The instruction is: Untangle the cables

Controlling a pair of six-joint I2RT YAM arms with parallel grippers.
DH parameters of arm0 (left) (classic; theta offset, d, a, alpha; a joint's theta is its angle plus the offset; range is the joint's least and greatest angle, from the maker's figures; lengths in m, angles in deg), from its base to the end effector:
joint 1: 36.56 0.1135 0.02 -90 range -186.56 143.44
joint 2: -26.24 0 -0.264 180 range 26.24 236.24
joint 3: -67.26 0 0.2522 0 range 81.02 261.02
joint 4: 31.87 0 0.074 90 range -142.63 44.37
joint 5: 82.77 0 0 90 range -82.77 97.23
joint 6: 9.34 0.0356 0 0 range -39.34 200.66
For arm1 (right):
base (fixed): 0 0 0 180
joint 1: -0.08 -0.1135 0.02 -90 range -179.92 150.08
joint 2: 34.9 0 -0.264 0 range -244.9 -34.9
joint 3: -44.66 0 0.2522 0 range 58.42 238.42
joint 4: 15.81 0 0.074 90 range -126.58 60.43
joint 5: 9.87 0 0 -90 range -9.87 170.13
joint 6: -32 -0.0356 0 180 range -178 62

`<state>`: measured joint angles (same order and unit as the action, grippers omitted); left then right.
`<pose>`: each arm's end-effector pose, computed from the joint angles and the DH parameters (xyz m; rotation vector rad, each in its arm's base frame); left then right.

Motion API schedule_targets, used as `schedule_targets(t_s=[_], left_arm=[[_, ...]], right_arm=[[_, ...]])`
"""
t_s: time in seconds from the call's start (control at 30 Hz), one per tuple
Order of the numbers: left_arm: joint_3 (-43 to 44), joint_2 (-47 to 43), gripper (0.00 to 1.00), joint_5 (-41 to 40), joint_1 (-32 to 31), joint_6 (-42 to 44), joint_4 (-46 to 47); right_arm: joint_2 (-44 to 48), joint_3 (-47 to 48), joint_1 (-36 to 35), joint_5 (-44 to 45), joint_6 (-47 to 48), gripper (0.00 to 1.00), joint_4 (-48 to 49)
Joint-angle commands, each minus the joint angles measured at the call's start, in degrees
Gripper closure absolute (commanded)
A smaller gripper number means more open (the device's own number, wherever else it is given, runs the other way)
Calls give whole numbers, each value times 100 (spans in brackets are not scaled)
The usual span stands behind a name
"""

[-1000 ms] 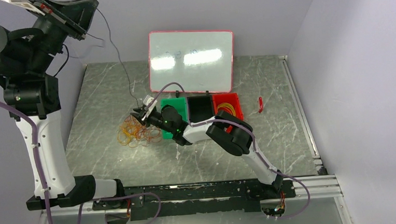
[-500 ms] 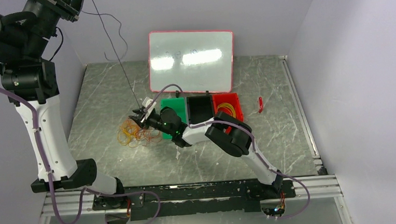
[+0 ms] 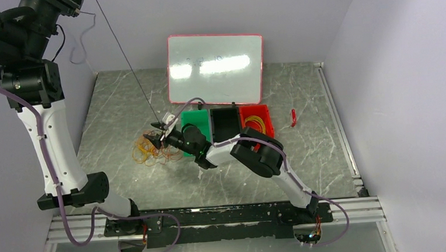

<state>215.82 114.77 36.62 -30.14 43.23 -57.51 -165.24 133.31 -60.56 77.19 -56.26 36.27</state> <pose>0.2264 0.0079 0.6552 0.0853 1.0804 -0.7371 0.2372 0.4253 0.1667 -0.7879 1.2154 0.8865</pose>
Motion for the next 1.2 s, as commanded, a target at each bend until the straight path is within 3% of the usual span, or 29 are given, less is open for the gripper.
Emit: schedule_targets(t_s=[0.0,0.2,0.47,0.67,0.93,1.17], left_arm=[[194,-201,93,-269,114,-111,900],[-1112,-899,93,-302,123,156,966],[-1871,-1536,93,-644,121,794,325],[-2557,-1974,93,-1339,123,1290,-163],[-2718,-1971,93,-1401,123,1502,-408],[-2732,-1871,93,-2136,123,1885,-824]], right_arm=[[-5,-352,-80,107,79,42,-300],[696,-358,-82,222,452,34,-377],[1523,-473,-56,257,582,23,-299],[2102,-577,-16,-76,467,14,-557],[2865,-1422,-2,-425,456,12,-603],[4062,-2753,-5,-228,54,10,-130]])
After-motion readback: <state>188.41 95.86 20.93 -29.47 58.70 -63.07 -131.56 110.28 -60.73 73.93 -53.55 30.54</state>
